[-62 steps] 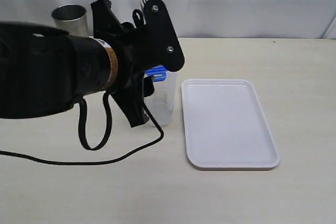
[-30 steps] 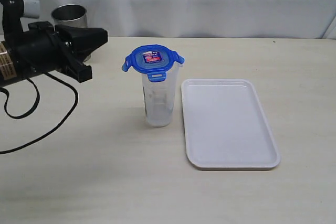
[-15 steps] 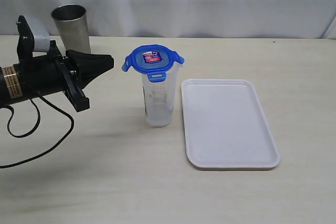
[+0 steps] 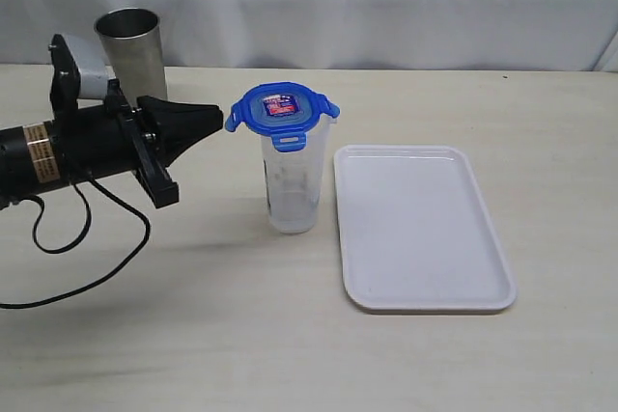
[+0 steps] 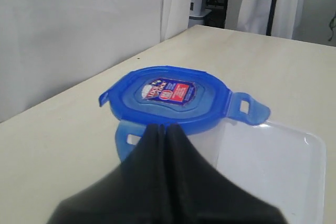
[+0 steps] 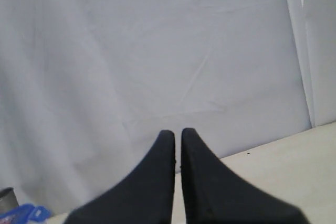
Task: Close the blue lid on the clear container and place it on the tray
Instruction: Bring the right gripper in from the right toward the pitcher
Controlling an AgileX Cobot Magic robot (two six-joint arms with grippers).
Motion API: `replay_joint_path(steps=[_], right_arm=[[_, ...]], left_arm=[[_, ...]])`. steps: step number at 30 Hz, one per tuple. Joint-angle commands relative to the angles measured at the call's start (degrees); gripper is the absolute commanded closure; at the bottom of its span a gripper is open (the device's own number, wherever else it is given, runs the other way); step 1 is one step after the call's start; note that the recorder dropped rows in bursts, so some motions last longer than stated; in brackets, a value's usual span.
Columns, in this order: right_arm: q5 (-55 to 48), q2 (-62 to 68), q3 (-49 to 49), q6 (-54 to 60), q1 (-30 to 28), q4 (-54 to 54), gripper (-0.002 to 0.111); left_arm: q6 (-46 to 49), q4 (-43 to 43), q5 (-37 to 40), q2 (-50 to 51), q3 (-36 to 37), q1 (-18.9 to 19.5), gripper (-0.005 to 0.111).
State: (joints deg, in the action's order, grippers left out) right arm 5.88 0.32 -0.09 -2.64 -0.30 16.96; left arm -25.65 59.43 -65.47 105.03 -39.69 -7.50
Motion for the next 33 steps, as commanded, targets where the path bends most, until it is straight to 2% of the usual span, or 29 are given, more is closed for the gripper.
replay_joint_path(steps=[1,7,16,20,24,27,29,32,33], right_arm=[[2.9,4.7,-2.4,0.0,-0.3,2.9,0.104],[0.7,23.1,-12.9,0.0,1.4,0.9,0.104],[-2.6,56.0,-31.9,0.5,17.3,-9.2,0.104],[-8.8,66.7,-40.0,0.5,18.2,-12.5,0.104],[-16.6,73.0,-47.4,4.3,16.1,-12.4,0.104],[-24.2,76.8,-52.1,15.7,14.1,-3.9,0.104],[-29.8,79.1,-54.9,31.9,11.6,12.0,0.104],[-40.8,82.3,-56.8,59.6,6.2,43.5,0.104],[-44.3,83.2,-56.8,66.7,4.5,49.9,0.104]], left_arm=[[0.1,-1.5,-0.4,0.9,-0.7,-0.8,0.107],[0.6,-2.2,0.2,0.9,-0.7,-0.3,0.107],[3.2,-5.1,1.6,0.9,-0.7,-0.3,0.107],[3.3,-5.7,2.0,0.9,-0.7,-0.3,0.107],[3.4,-5.9,2.1,0.9,-0.7,-0.3,0.107],[3.2,-5.3,3.0,0.9,-1.1,-0.3,0.107],[3.2,-5.2,3.0,0.9,-1.1,-0.3,0.107],[3.2,-5.0,3.1,0.9,-1.1,-0.3,0.107],[3.2,-5.0,3.2,0.9,-1.1,-0.3,0.107]])
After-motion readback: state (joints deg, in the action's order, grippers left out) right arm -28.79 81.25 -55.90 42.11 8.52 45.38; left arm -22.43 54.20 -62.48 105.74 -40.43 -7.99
